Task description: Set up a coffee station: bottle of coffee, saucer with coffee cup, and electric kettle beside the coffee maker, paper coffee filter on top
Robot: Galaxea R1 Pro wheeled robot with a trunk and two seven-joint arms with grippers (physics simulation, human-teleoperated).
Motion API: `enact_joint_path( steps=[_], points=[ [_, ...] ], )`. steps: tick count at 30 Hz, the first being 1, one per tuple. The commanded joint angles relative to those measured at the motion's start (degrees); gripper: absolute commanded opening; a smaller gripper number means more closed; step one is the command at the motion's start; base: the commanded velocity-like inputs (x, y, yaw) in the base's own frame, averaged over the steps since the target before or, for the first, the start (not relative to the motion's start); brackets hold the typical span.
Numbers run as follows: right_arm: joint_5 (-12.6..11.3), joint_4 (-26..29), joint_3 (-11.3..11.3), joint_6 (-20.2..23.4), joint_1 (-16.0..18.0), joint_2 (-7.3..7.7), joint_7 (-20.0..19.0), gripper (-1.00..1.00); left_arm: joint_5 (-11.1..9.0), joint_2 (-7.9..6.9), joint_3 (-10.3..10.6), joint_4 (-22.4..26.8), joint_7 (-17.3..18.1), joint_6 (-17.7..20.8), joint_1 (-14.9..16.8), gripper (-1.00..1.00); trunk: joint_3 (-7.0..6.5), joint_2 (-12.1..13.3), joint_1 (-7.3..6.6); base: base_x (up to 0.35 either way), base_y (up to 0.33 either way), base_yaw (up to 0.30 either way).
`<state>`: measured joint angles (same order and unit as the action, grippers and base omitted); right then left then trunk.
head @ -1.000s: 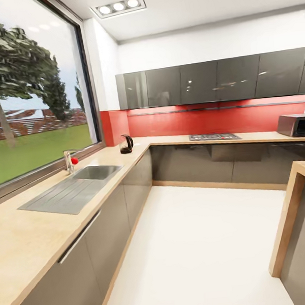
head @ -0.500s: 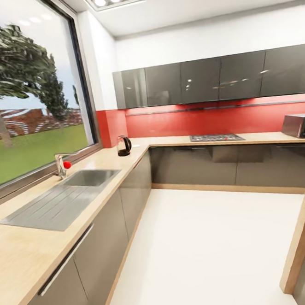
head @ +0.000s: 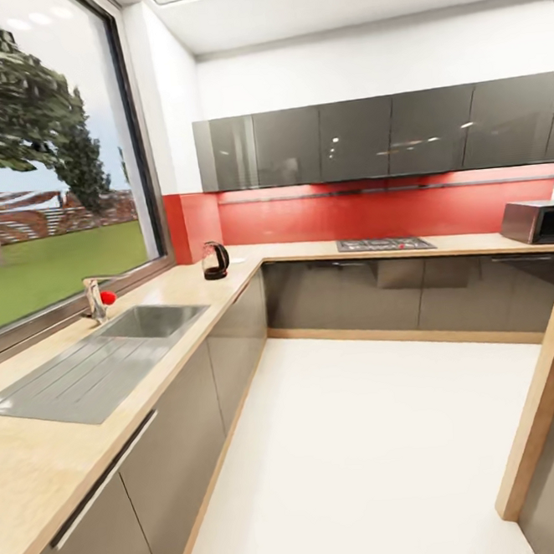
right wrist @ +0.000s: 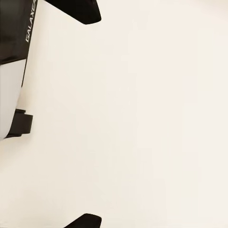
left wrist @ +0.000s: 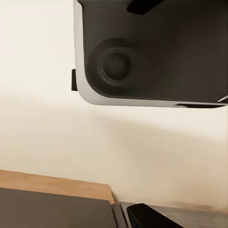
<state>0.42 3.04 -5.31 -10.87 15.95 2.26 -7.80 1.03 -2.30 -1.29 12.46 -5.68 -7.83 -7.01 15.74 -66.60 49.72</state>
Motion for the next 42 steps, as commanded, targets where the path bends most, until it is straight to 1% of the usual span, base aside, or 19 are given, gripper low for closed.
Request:
enact_joint_path(
  steps=[1,21,42],
  points=[
    [0.03,-0.05,-0.4,-0.2,0.04,0.02,-0.02,1.0,0.11,0.01,-0.12,0.1,-0.1,-0.08,-0.03,1.0,0.15,-0.04,0.0,0.001,0.0,-0.102],
    [0.02,-0.05,-0.4,-0.2,0.04,0.02,-0.02,1.0,0.11,0.05,-0.12,0.02,-0.05,-0.1,-0.02,1.0,1.94,-0.04,0.0,0.005,0.0,-0.134],
    [0.02,-0.05,-0.4,-0.2,0.04,0.02,0.07,1.0,0.1,-0.07,-0.24,0.02,-0.09,-0.08,-0.02,1.0,3.55,-0.04,0.0,0.323,0.0,-0.186]
  ],
)
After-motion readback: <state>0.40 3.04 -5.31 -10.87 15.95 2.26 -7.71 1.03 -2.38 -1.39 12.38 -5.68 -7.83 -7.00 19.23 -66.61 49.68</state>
